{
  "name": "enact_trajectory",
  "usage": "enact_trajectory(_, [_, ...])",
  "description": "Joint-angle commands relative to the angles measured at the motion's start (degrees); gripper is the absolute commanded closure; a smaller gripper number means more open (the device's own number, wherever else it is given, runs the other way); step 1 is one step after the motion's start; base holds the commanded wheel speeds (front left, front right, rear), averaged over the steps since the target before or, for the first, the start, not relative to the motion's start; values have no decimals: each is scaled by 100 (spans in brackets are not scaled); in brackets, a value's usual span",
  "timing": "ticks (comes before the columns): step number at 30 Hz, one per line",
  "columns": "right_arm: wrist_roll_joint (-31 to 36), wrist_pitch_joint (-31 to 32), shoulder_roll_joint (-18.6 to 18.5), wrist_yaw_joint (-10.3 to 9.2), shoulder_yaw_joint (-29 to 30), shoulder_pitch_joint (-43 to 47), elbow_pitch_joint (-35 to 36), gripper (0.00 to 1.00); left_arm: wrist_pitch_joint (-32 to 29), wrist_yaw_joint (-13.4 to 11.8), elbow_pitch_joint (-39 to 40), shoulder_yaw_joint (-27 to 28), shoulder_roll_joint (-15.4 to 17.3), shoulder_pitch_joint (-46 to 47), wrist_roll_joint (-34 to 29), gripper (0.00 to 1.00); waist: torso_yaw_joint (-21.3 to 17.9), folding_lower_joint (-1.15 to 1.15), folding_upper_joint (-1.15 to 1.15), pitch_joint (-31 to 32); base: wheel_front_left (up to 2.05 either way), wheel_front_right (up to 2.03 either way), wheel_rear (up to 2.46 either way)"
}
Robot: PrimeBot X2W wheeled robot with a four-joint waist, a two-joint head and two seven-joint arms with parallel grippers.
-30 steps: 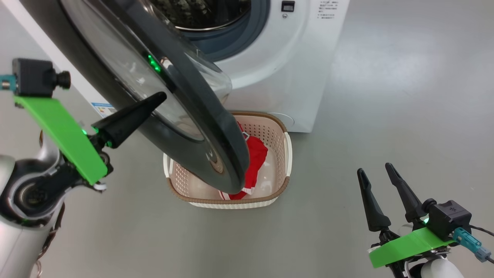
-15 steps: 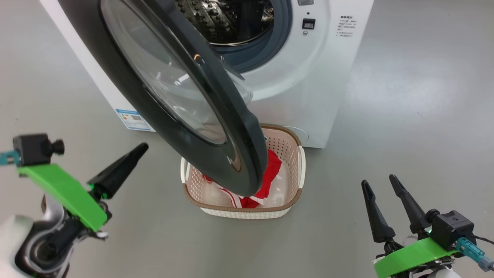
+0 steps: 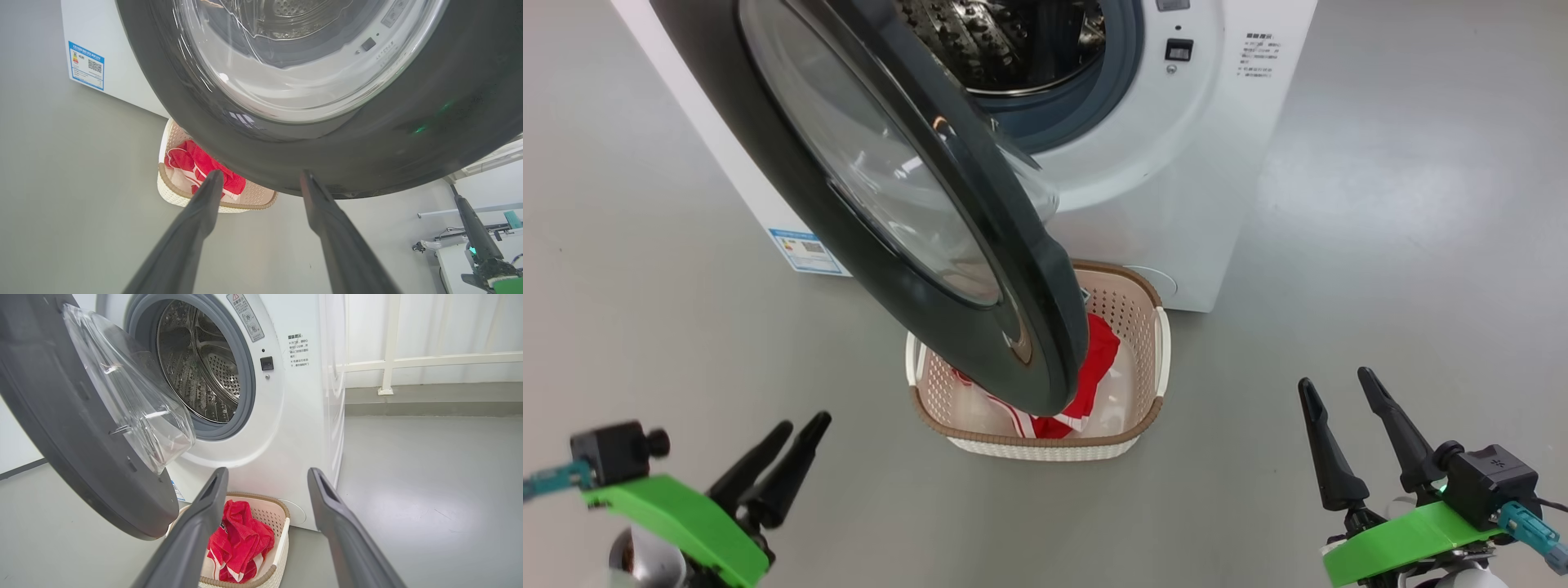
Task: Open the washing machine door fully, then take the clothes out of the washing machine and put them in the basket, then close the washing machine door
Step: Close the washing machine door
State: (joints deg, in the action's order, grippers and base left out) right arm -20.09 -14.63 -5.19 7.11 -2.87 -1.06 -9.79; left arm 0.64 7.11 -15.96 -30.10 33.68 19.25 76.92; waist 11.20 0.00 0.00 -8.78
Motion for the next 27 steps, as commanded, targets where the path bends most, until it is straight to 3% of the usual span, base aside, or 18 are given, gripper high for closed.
enact_trajectory(1, [33, -37, -64, 37, -130, 43, 156, 0, 150, 37, 17, 185, 236, 51, -53, 0, -14, 0, 0, -31, 0, 0, 0])
enact_trajectory(7, [43, -37, -64, 37, -115, 24, 163, 0, 913, 37, -338, -94, 58, -146, -177, 0, -35, 0, 0, -84, 0, 0, 0])
enact_trajectory(13, [48, -37, -79, 37, -88, 13, 157, 0, 1406, 37, -793, -205, -87, -138, -833, 0, -14, 0, 0, -100, 0, 0, 0])
enact_trajectory(22, [53, -37, -93, 37, -80, 11, 163, 0, 1434, 37, -519, 1568, -935, -506, -2886, 0, 15, 0, 0, -102, 0, 0, 0])
enact_trajectory(23, [53, -37, -93, 37, -80, 11, 163, 0, 1434, 37, -519, 1568, -935, -506, -2886, 0, 15, 0, 0, -102, 0, 0, 0])
enact_trajectory(27, [50, -37, -98, 37, -83, -1, 165, 0, 1434, 37, -106, 2253, -1367, -752, -3981, 0, 8, 0, 0, -107, 0, 0, 0])
